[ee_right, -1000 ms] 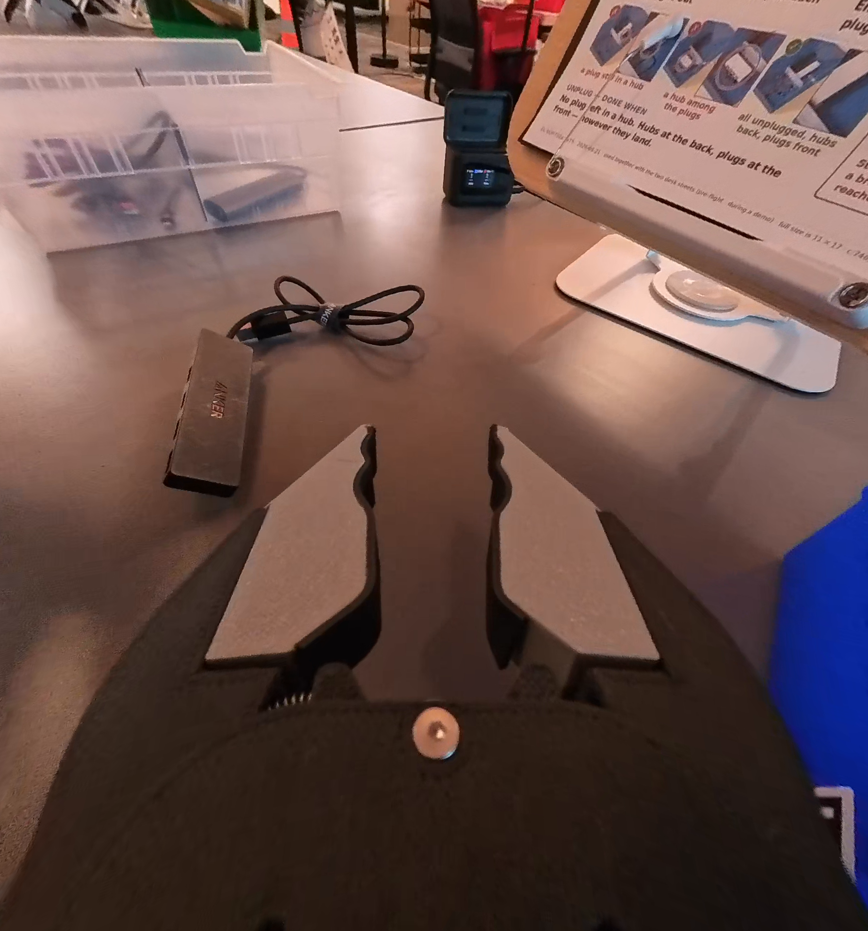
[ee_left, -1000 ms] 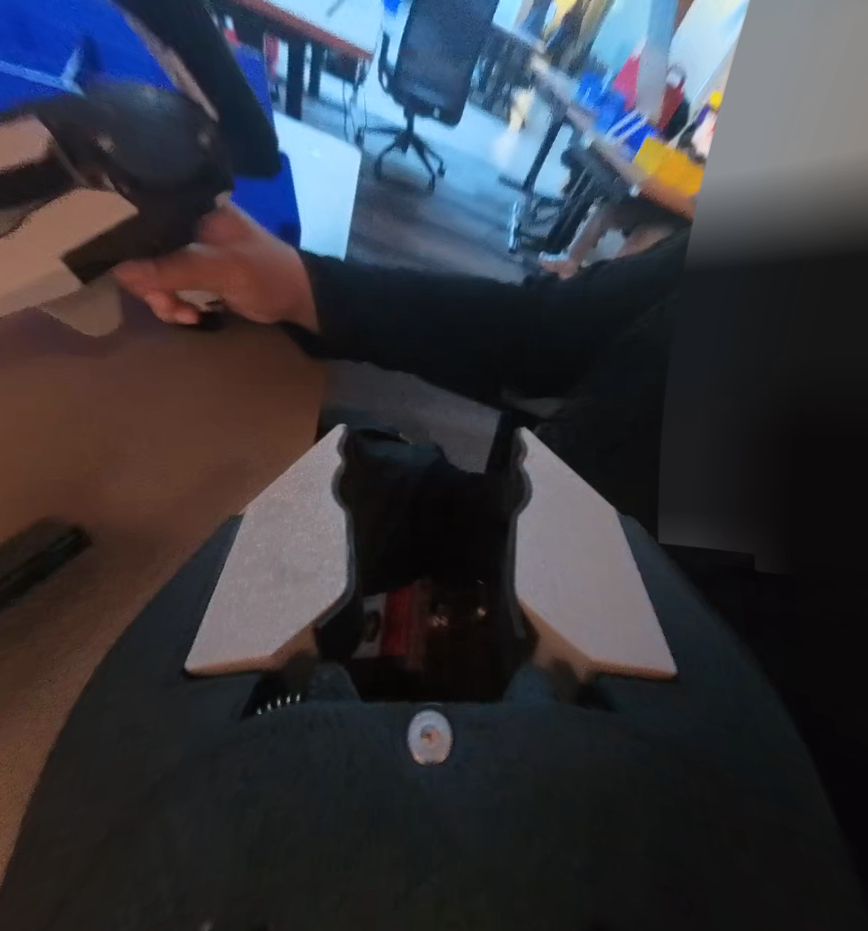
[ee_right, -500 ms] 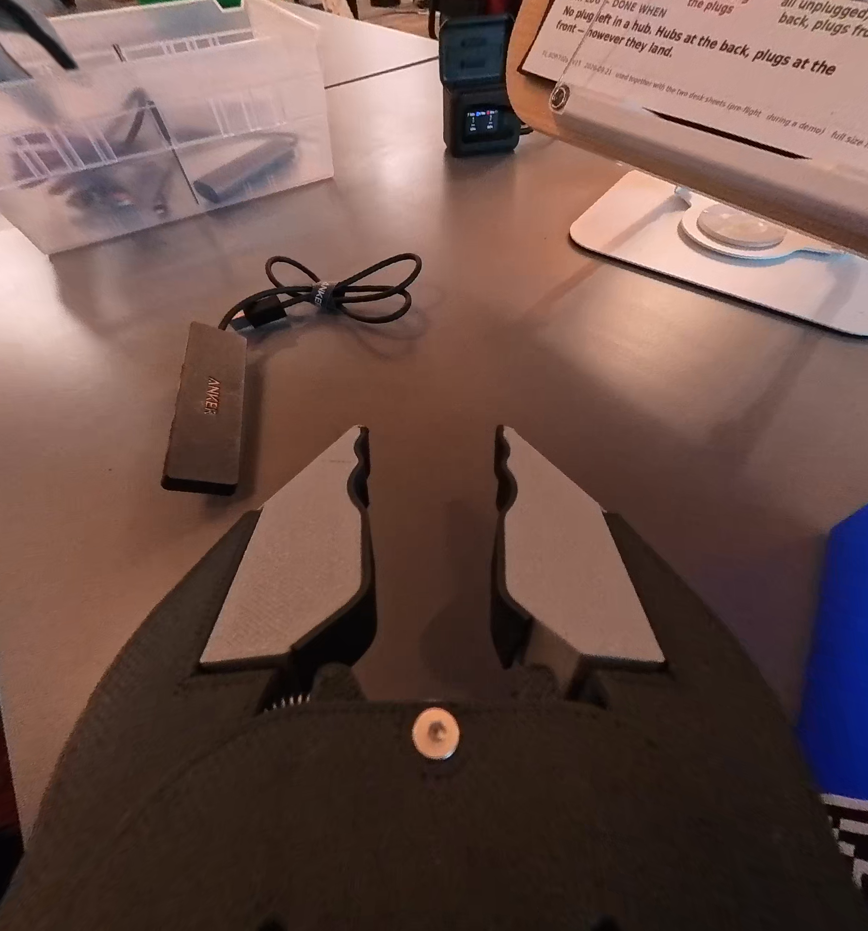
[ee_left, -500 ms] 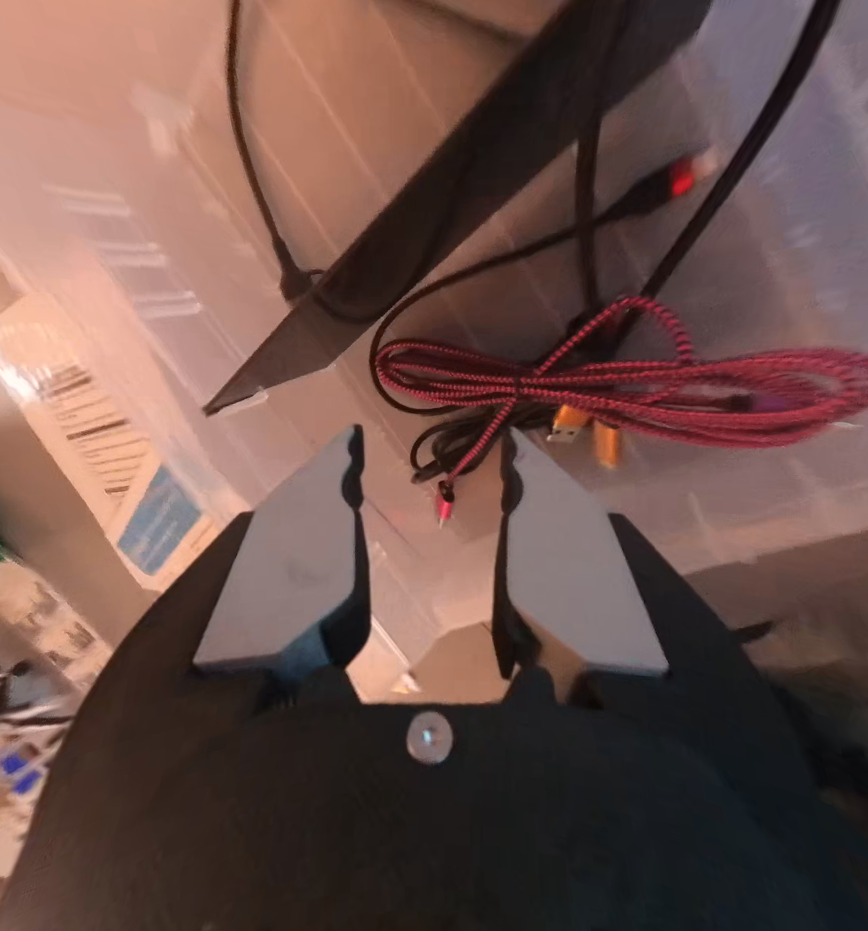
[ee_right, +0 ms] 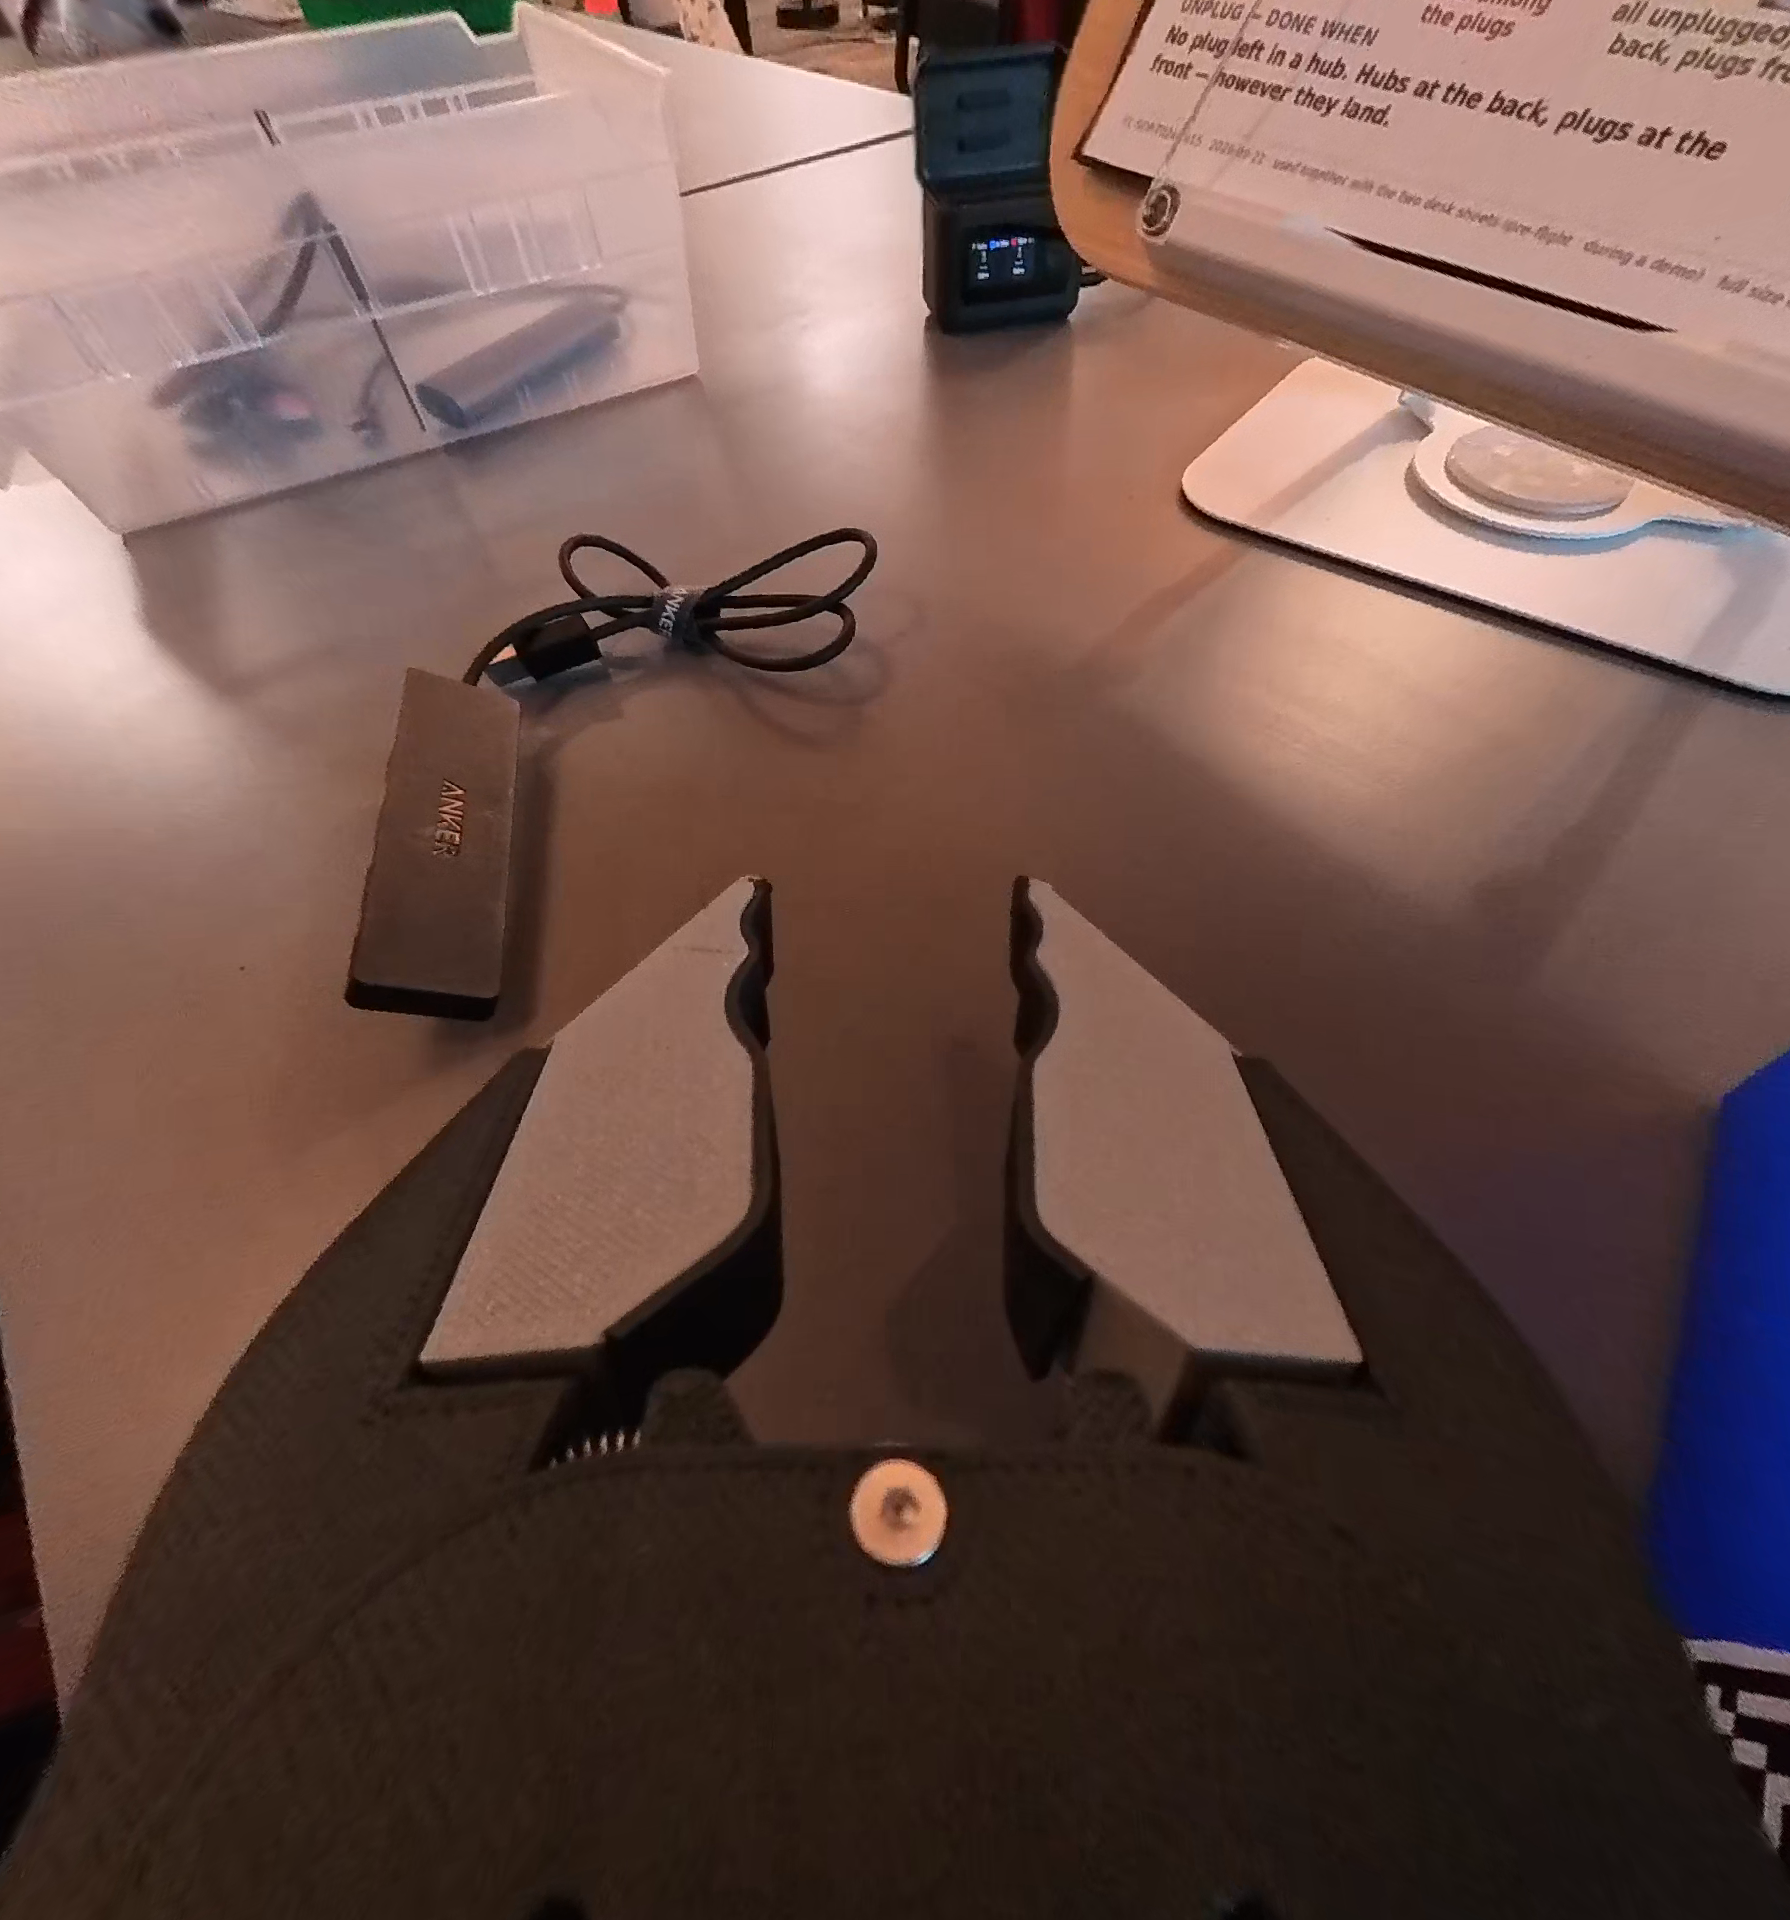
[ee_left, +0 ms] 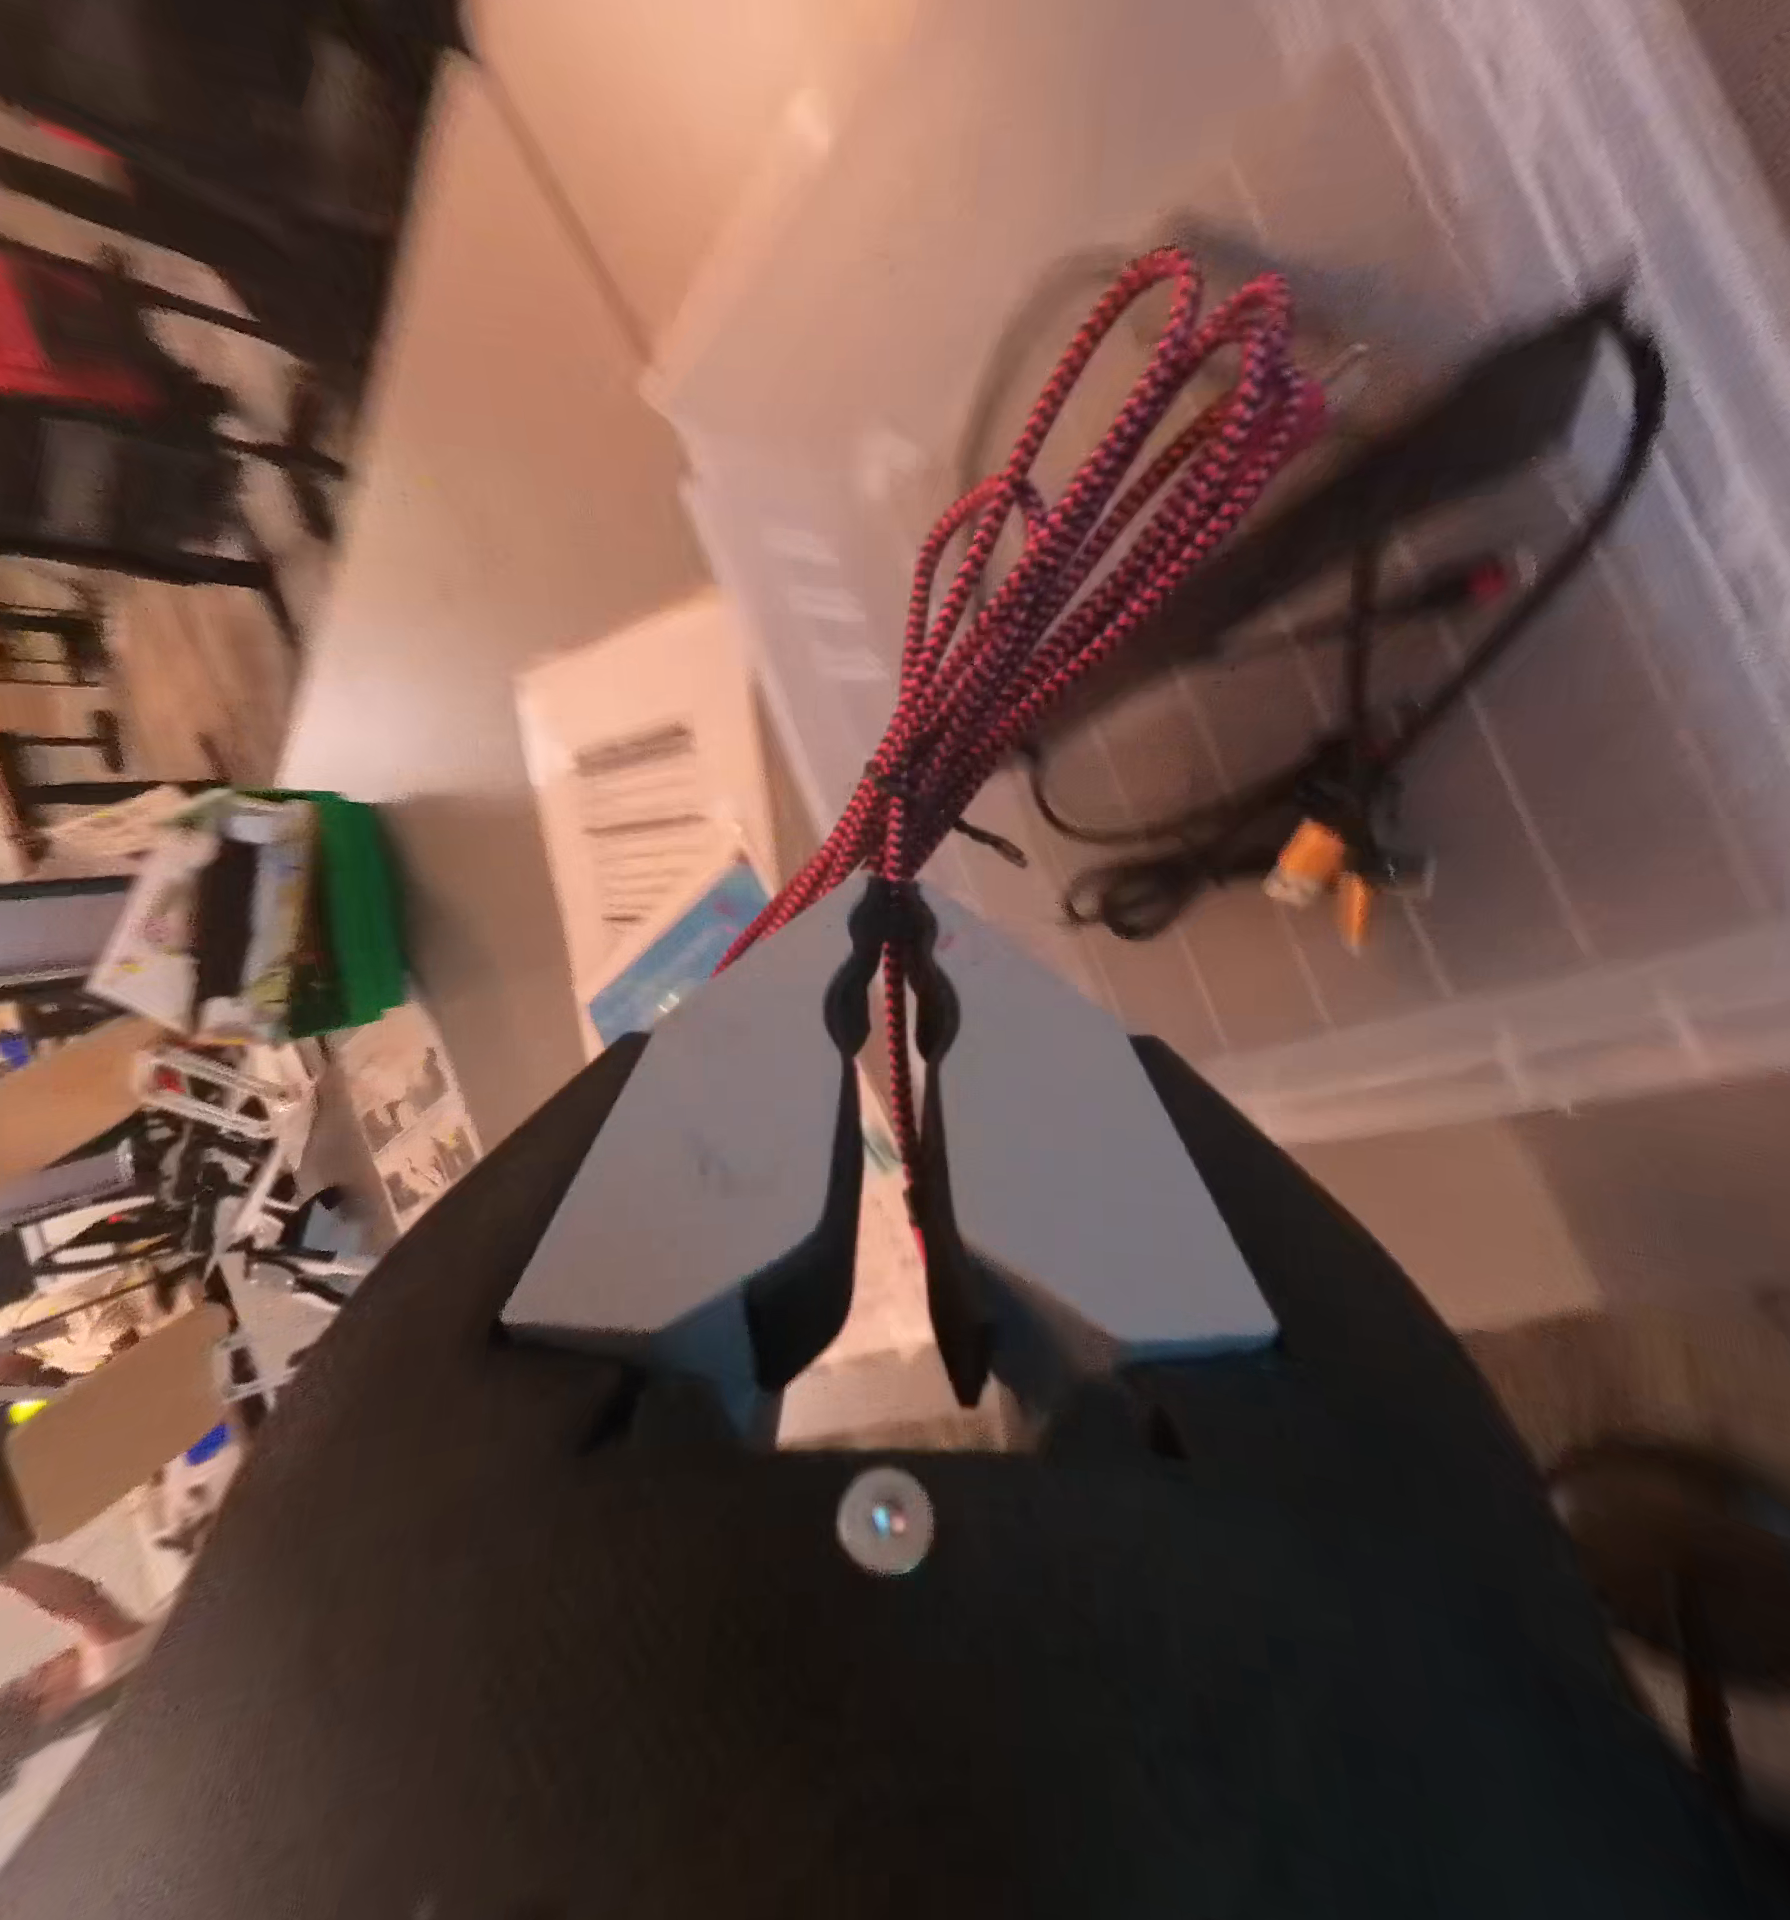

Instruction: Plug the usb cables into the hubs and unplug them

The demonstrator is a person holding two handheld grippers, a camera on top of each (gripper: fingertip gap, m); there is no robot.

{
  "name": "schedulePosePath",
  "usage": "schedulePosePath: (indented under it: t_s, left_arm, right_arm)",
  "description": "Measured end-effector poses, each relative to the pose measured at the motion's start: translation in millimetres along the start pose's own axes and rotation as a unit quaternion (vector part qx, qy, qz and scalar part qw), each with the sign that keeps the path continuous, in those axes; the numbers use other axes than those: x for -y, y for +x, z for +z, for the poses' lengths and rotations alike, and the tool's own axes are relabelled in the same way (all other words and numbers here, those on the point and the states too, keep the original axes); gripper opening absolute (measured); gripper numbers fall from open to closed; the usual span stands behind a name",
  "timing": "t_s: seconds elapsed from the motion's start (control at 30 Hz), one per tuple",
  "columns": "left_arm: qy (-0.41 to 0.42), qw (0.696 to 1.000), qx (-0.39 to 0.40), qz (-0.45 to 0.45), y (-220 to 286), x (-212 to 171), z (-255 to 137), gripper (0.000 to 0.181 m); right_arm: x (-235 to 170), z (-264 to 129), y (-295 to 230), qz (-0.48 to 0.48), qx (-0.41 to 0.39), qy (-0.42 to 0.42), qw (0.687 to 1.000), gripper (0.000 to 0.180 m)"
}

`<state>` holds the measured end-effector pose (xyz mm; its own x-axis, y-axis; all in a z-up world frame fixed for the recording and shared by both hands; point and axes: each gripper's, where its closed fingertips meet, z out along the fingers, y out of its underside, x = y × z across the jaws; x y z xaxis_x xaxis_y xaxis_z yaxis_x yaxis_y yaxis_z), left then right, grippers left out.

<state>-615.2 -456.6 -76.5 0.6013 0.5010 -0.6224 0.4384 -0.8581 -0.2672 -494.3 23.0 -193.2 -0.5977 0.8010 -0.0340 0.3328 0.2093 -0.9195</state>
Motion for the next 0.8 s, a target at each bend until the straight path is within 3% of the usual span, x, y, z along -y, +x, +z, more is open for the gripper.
schedulePosePath:
  t_s: [0.1, 0.2, 0.37, 0.5, 0.57, 0.7, 0.8]
  left_arm:
    - [0.145, 0.986, -0.003, -0.087, -7, 60, -47, 0.000]
    - [0.306, 0.928, -0.142, -0.157, 44, 135, -100, 0.000]
    - [0.421, 0.830, -0.327, -0.164, 142, 217, -168, 0.000]
    - [0.456, 0.706, -0.509, -0.188, 232, 259, -199, 0.000]
    - [0.445, 0.661, -0.574, -0.191, 272, 269, -201, 0.000]
    - [0.445, 0.667, -0.576, -0.155, 326, 285, -181, 0.000]
    - [0.449, 0.672, -0.577, -0.117, 351, 291, -178, 0.000]
  right_arm:
    - [3, -2, -5, -0.012, 0.010, 0.011, 1.000, 0.043]
    - [5, -4, -19, -0.023, 0.048, 0.020, 0.998, 0.044]
    - [13, -10, -60, -0.045, 0.140, 0.041, 0.988, 0.041]
    - [38, -27, -86, -0.028, 0.182, 0.074, 0.980, 0.042]
    - [59, -44, -93, -0.029, 0.181, 0.102, 0.978, 0.050]
    - [91, -75, -88, -0.040, 0.151, 0.170, 0.973, 0.065]
    - [87, -72, -72, -0.036, 0.118, 0.178, 0.976, 0.064]
